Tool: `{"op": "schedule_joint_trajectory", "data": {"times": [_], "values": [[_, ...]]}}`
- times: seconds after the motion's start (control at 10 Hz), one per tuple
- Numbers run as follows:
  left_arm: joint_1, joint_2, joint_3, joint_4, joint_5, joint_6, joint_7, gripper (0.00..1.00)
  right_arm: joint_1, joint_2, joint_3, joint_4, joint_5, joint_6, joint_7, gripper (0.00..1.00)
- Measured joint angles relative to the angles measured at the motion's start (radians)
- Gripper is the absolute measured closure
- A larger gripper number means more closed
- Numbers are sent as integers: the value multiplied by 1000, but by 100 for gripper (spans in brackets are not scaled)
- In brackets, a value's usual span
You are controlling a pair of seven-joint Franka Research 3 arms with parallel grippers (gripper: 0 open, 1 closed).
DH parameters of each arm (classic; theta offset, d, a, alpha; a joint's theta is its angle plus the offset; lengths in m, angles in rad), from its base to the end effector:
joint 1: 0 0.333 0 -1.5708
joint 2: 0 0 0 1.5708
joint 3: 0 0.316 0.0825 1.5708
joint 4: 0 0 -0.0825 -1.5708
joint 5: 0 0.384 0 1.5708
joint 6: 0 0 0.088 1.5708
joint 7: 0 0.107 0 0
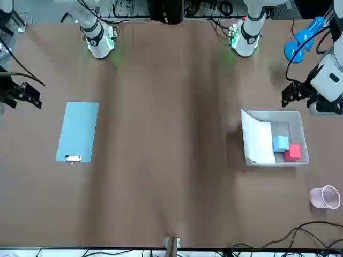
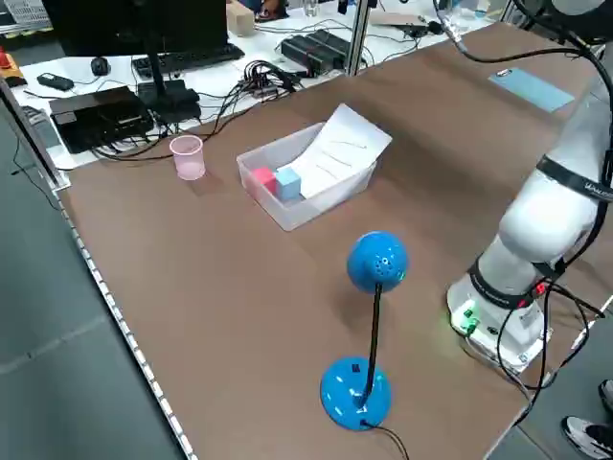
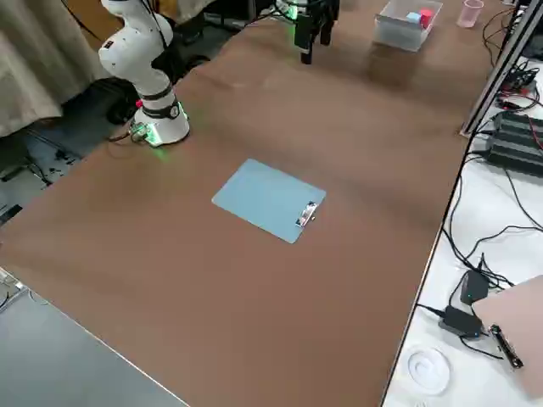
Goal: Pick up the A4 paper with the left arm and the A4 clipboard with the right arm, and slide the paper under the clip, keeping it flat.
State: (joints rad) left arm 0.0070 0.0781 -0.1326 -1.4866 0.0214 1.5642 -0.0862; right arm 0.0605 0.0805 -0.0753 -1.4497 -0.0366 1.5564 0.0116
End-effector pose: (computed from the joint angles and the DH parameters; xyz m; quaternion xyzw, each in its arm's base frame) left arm 0.5743 -0.0670 0.6198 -0.9998 0.0194 -0.0007 0.0055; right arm 0.5786 -0.0106 0.6349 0.9996 -0.0135 0.0132 0.0213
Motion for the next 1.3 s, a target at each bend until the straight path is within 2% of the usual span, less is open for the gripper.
{"op": "schedule_joint_trajectory", "data": {"times": [0.2,0.5,0.8,0.9,1.1,1.3], "values": [[0,0,0,1,0,0,4,0,-25,1,-3,-2,0,45,0,0],[-1,3,0,0,0,5,8,0,-34,1,-2,-4,0,56,0,0],[-27,77,-9,-5,13,60,6,0,-35,4,-2,-7,1,70,0,0],[-59,114,-9,-6,50,74,-5,0,-35,6,-2,-10,1,71,0,0],[-125,179,-10,-8,108,109,-147,0,-36,16,-2,-12,1,72,1,1],[-189,237,-13,-26,224,118,-282,0,-55,27,-4,-13,1,74,71,2]]}}
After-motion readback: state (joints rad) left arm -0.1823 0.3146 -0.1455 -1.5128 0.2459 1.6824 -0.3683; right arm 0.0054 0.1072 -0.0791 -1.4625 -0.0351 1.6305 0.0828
